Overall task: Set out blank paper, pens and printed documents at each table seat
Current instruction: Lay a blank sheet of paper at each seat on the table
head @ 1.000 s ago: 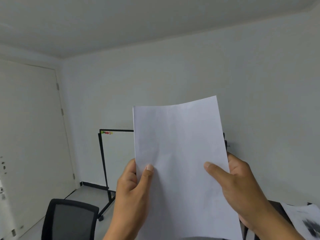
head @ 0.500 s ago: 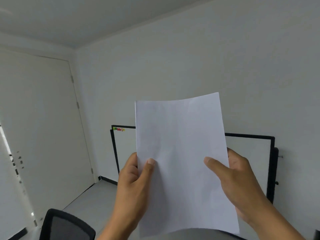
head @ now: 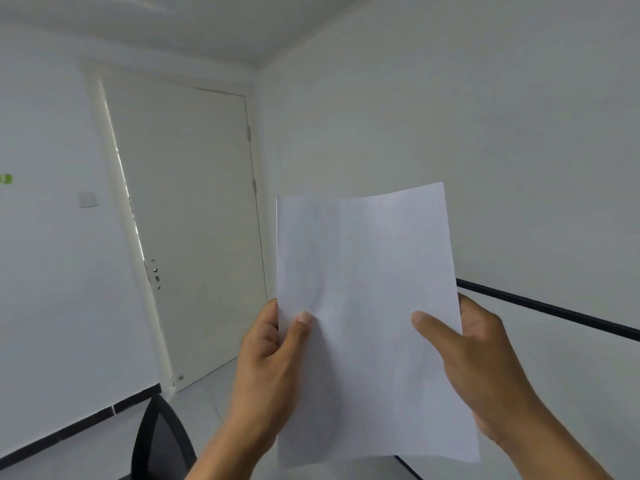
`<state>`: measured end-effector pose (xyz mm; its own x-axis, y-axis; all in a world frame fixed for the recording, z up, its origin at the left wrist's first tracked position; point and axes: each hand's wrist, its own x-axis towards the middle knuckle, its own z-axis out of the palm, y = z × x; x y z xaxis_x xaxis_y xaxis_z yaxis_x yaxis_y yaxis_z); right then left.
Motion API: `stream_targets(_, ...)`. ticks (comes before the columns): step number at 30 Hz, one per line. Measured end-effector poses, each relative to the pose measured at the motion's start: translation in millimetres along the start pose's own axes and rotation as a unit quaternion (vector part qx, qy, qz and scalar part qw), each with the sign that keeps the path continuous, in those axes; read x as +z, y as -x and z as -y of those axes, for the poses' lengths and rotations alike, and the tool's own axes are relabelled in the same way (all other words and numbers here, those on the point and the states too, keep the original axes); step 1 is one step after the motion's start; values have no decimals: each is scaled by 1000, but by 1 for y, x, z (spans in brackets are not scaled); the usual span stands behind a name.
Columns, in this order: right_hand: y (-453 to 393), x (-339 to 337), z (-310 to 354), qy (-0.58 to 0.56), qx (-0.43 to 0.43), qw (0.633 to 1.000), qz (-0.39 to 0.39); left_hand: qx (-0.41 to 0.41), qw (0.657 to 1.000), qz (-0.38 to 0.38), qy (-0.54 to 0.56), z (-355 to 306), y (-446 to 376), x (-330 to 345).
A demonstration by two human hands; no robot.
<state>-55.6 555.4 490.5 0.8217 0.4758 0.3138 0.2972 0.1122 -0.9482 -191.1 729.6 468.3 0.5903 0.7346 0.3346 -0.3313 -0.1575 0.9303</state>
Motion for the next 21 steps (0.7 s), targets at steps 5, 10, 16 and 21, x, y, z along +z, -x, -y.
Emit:
stream_targets(5, -105, 37, -32, 5, -20, 999, 28, 16, 999, -39, 11, 39, -95, 4)
stream_targets(10, -204, 69, -45, 20, -45, 998, 44, 30, 998, -54, -12, 64, -194, 3)
stream_targets(16, -300, 105, -69, 7, -39, 997, 73, 43, 997, -63, -20, 78, -281, -2)
stream_targets(21, -377, 152, -97, -26, -58, 992, 110, 51, 991, -113, -46, 103, -348, -17)
